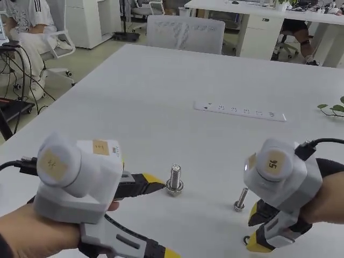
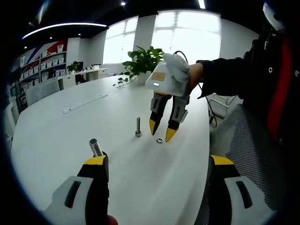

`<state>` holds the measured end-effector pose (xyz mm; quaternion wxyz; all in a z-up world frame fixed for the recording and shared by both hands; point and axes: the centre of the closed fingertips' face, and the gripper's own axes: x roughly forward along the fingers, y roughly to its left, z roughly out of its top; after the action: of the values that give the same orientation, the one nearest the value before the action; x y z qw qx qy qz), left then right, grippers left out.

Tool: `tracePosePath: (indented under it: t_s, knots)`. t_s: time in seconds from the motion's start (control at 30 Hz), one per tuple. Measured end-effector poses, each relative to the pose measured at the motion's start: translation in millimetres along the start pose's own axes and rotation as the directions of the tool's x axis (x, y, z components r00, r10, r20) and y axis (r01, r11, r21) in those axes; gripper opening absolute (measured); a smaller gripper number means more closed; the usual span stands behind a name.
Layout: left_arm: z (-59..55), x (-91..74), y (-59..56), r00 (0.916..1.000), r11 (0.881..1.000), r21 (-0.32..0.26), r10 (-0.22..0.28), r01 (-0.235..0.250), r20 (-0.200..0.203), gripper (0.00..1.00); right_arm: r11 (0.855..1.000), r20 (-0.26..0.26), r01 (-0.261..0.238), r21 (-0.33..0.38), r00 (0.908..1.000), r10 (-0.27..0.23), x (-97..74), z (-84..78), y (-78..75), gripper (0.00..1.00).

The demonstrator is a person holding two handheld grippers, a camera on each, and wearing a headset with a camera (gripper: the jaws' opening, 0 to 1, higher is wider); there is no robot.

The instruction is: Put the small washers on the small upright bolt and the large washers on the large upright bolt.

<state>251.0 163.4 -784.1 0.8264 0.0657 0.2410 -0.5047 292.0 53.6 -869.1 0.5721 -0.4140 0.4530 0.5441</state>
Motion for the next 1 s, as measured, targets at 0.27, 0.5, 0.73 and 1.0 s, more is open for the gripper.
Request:
tracePosePath:
  t_s: [0.27, 0.5, 0.73, 1.0]
  knots:
    - [0.9, -0.8, 0.1, 1.0, 1.0, 0.001, 0.002, -0.002, 0.003, 0.88, 1.0, -0.021, 0.002, -0.018, 0.9998, -0.003, 5.3, -3.5, 0.9, 0.25]
    - [1.7, -0.6, 0.1, 1.0, 1.0, 0.003, 0.002, -0.002, 0.004, 0.88, 0.999, -0.033, 0.016, -0.027, 0.9993, -0.017, 8.0, -5.0, -0.4, 0.21]
    - [1.8, 0.0, 0.0, 1.0, 1.0, 0.003, 0.002, -0.002, 0.004, 0.88, 0.999, -0.043, 0.025, -0.045, 0.9987, -0.027, 8.2, -4.7, 0.5, 0.19]
    - [1.7, -0.2, 0.3, 1.0, 1.0, 0.003, 0.002, -0.002, 0.004, 0.88, 0.999, -0.023, 0.029, -0.033, 0.9993, -0.029, 8.2, -4.8, -0.7, 0.16]
